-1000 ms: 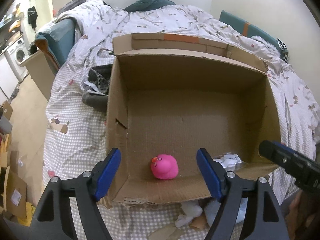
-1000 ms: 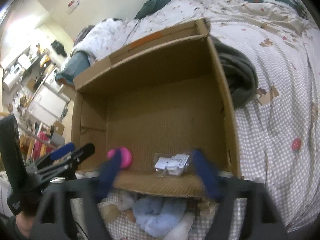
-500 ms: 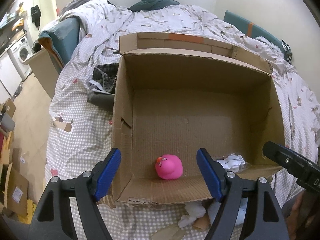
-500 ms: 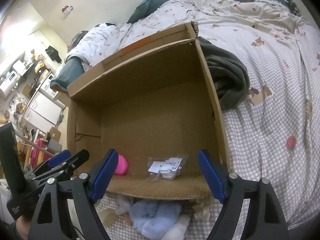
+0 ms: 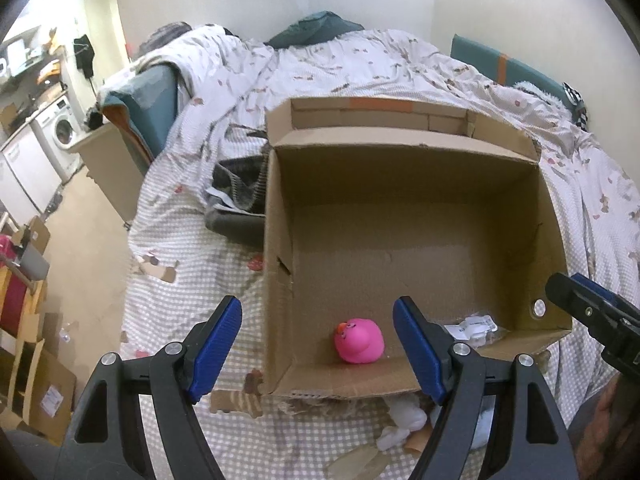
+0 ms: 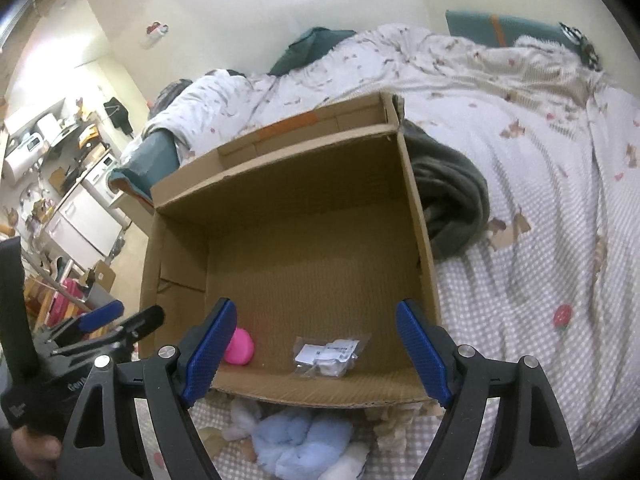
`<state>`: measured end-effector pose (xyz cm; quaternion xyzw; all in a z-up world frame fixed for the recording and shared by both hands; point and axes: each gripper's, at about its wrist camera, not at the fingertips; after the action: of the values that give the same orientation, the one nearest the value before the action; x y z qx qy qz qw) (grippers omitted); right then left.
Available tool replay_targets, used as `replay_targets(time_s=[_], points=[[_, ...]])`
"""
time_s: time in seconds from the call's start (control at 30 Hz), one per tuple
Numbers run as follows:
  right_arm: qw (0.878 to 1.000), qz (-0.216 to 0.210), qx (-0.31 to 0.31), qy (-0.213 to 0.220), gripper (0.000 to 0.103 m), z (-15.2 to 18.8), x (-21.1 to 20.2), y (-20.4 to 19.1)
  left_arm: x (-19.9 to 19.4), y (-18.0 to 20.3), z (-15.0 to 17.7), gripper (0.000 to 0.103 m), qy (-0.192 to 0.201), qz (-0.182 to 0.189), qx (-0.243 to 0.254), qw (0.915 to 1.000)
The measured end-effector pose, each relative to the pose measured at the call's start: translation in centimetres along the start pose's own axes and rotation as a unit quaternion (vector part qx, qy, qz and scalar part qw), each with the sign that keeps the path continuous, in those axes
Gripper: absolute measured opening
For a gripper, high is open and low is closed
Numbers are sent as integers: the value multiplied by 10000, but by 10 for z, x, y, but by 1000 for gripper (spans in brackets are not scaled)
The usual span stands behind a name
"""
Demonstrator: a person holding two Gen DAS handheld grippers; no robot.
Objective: Organize soft objects
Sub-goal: 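Move the left gripper back to the white sock and grasp it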
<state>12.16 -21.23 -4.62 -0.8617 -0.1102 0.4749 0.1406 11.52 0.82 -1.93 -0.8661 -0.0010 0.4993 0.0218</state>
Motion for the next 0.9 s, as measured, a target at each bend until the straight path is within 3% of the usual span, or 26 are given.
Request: replay_targets(time_s=[0.23,0.57,0.7,0.83,0.9], points=[[9998,-63,124,-112,87,5,-12,7,-15,-11,15,76,4,2,-155,9999],[9994,-168,188,-247,87,30,-30,3,-24,-38,45,76,-286,94,-625,9976],[9992,-229,218,-252,87,39,-36,3,-13,-44,56,76,-693,347,-768,9940],[9982,-239,435,-336,87,44,-33,11,17,-33,73,76,-1504,865,-697,9824],[9977,-233,495,-400,87,43,-30,14,35,-22,80,71,-1840,774,-529,9784]])
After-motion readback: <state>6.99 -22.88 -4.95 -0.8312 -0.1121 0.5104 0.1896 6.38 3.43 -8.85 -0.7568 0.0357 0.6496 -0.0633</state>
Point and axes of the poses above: each gripper's, at about its wrist camera, not at the fingertips, and x roughly the way its jaws point, y to its right, z to its underside, and after that the axes turned 9 degrees about -y, right-handed
